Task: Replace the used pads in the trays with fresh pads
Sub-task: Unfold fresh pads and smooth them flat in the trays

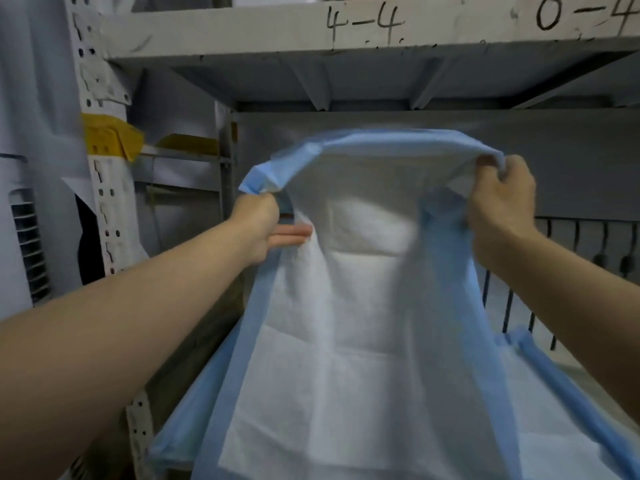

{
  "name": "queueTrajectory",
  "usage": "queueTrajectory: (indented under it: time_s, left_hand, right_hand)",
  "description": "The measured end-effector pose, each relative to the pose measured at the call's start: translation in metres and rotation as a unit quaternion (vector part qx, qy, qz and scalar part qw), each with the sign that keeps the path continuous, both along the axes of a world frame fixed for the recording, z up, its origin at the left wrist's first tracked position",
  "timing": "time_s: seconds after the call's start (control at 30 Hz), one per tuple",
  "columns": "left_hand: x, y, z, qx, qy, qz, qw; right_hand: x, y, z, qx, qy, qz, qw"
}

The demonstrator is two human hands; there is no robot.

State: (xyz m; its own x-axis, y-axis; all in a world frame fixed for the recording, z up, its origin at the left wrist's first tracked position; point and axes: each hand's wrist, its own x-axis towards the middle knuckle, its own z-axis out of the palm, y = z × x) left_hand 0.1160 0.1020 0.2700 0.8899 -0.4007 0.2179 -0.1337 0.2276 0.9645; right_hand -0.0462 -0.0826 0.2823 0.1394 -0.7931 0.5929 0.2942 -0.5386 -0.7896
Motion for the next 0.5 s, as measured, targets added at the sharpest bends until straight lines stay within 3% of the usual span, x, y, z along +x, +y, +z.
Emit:
queueTrajectory:
  time_s: [0.2,0.5]
  left_hand:
    - [0.038,-0.048,0.042,-0.117,-0.056,0.047,0.99]
    - [0.049,-0.043,0.039,-0.168,-0.135,0.046,0.975]
  right_hand:
    - [0.04,-0.022,0.027,-0.087,0.037,0.014,0.995]
    - [0.038,-0.035,0.008,-0.154,0.067,-0.044,0.985]
